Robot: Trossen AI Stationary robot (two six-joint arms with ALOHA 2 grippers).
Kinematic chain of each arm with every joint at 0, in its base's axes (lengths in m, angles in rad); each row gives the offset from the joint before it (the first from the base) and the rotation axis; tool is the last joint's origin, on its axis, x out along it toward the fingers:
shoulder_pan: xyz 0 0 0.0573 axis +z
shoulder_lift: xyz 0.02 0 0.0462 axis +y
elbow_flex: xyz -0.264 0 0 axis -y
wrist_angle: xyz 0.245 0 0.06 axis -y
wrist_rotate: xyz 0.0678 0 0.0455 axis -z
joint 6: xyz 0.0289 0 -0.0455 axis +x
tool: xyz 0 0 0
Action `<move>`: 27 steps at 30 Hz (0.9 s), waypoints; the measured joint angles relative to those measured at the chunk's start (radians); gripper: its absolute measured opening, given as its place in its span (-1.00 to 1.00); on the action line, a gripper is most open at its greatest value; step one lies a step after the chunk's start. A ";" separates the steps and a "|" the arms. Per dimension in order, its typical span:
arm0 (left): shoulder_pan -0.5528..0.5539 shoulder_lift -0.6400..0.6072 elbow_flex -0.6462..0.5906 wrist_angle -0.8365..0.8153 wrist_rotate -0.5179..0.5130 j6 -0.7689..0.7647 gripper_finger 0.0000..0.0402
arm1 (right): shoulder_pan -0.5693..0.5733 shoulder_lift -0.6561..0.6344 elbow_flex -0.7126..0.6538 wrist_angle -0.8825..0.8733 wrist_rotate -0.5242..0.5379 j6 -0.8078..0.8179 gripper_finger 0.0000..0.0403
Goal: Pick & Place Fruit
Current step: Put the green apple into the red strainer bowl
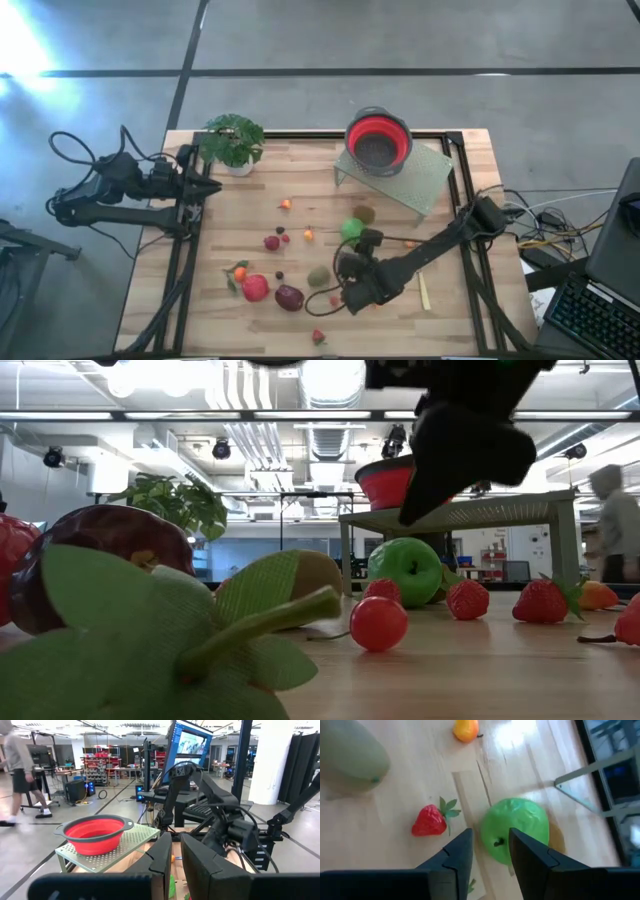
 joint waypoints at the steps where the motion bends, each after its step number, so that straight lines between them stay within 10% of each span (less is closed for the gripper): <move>1: 0.000 0.000 0.000 0.000 0.000 0.000 -0.77 | 0.000 0.013 0.005 -0.001 0.000 -0.003 -0.38; 27: 0.000 0.000 0.000 0.000 0.000 0.000 -0.77 | -0.021 0.091 -0.062 -0.036 0.077 0.072 -0.39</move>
